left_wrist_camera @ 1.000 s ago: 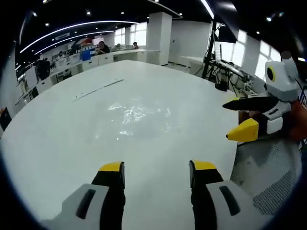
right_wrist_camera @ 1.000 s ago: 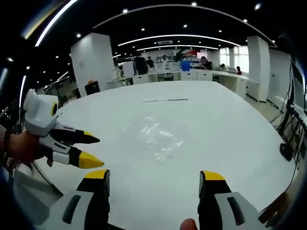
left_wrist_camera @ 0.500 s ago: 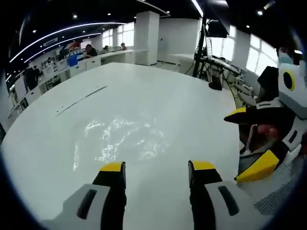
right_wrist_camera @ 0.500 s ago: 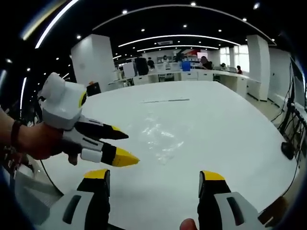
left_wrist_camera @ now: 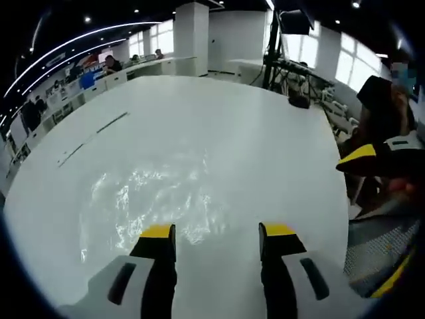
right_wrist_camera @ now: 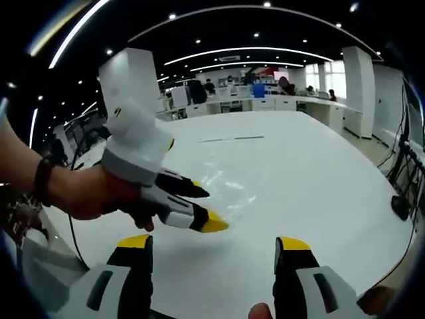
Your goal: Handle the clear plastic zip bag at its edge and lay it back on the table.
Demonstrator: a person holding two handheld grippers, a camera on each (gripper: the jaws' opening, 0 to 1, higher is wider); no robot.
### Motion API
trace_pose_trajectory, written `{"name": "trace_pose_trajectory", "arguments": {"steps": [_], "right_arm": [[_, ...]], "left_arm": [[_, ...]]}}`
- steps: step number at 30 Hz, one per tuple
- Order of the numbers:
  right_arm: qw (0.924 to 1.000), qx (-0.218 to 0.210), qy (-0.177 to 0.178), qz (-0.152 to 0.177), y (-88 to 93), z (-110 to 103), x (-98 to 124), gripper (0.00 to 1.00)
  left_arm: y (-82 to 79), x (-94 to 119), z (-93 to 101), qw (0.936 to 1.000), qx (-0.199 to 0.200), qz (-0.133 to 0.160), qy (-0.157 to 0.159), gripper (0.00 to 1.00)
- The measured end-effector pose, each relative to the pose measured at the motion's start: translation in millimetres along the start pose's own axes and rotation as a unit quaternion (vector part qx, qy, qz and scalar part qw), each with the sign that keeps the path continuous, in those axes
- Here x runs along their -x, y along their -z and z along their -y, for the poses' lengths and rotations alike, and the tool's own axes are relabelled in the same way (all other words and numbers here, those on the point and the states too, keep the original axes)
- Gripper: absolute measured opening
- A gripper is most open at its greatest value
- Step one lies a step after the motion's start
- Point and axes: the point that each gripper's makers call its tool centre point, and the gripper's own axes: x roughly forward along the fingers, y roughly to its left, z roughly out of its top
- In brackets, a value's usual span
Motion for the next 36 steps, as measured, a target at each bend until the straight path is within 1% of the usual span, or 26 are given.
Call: {"name": "trace_pose_trajectory", "arguments": {"steps": [1,3,5,9,11,15,17,18,20,21,22,23,24,25,26,27,29,30,31,32,35,36], "right_arm": [[1.0000,0.000,0.000,0.000,0.2,0,0,0.74],[1.0000,-0.001,-0.003,-0.001,0.5,-1,0,0.74],[1.0000,-0.001,-0.004,-0.002,0.6,-2,0,0.74],[1.0000,0.001,-0.008,-0.004,1.2,-3,-1,0.74],[0.9999,0.002,-0.009,-0.005,1.6,-4,-2,0.74],[0.9999,0.001,-0.009,-0.006,2.3,-4,-3,0.74],[0.9999,0.001,-0.009,-0.006,2.6,-3,-3,0.74],[0.9999,0.001,-0.009,-0.006,2.7,-3,-3,0.74],[0.9999,0.002,-0.009,-0.007,2.7,-3,-3,0.74],[0.9999,0.002,-0.009,-0.007,2.5,-3,-3,0.74],[0.9999,0.003,-0.009,-0.008,2.5,-4,-3,0.74],[0.9999,0.003,-0.010,-0.008,2.8,-3,-3,0.74],[0.9999,0.003,-0.010,-0.008,2.9,-3,-4,0.74],[0.9999,0.003,-0.010,-0.008,3.2,-3,-4,0.74],[0.9999,0.004,-0.010,-0.008,3.3,-3,-4,0.74],[0.9999,0.004,-0.010,-0.008,3.1,-3,-4,0.74],[0.9999,0.004,-0.010,-0.009,3.6,-3,-4,0.74],[0.9999,0.004,-0.010,-0.009,3.7,-3,-4,0.74],[0.9999,0.003,-0.010,-0.008,3.4,-3,-3,0.74],[0.9999,0.004,-0.010,-0.008,3.3,-3,-3,0.74],[0.9999,0.004,-0.010,-0.009,3.5,-3,-3,0.74],[0.9999,0.004,-0.009,-0.009,3.7,-3,-4,0.74]], "left_arm": [[1.2,-2,0.6,1.0000,-0.003,-0.004,-0.001,0.47],[5.1,-10,-6.1,1.0000,-0.003,-0.009,-0.001,0.46],[4.3,-7,-3.3,1.0000,0.002,-0.008,0.001,0.45],[7.4,-12,-5.5,0.9999,0.006,-0.011,0.001,0.44],[6.9,-9,-1.9,0.9999,0.005,-0.012,0.002,0.43],[5.0,-10,-1.0,0.9999,-0.011,-0.003,-0.003,0.41],[5.5,-15,-5.1,0.9995,-0.031,0.001,-0.010,0.39],[7.0,-20,-5.4,0.9997,-0.024,0.007,-0.005,0.39],[3.4,-21,-7.2,0.9996,-0.025,0.014,-0.007,0.36],[2.4,-21,-8.3,0.9996,-0.023,0.016,-0.009,0.35],[4.1,-22,-13.6,0.9996,-0.020,0.018,-0.012,0.32],[1.8,-23,-17.2,0.9994,-0.019,0.022,-0.016,0.29],[2.1,-24,-17.2,0.9996,-0.016,0.020,-0.016,0.24],[3.2,-23,-21.0,0.9997,-0.007,0.013,-0.021,0.18],[4.5,-20,-21.2,0.9997,0.004,0.013,-0.021,0.15],[4.8,-19,-19.5,0.9995,0.026,0.013,-0.012,0.12],[9.1,-17,-25.2,0.9992,0.035,0.007,-0.016,0.03],[8.1,-18,-25.7,0.9991,0.038,0.005,-0.018,0.01],[7.1,-17,-25.6,0.9988,0.046,0.011,-0.015,0.01],[8.4,-14,-24.8,0.9987,0.049,0.008,-0.013,0.00],[13.1,-6,-26.6,0.9987,0.047,0.008,-0.015,0.00],[10.9,-5,-24.0,0.9988,0.047,0.008,-0.014,0.00]]}}
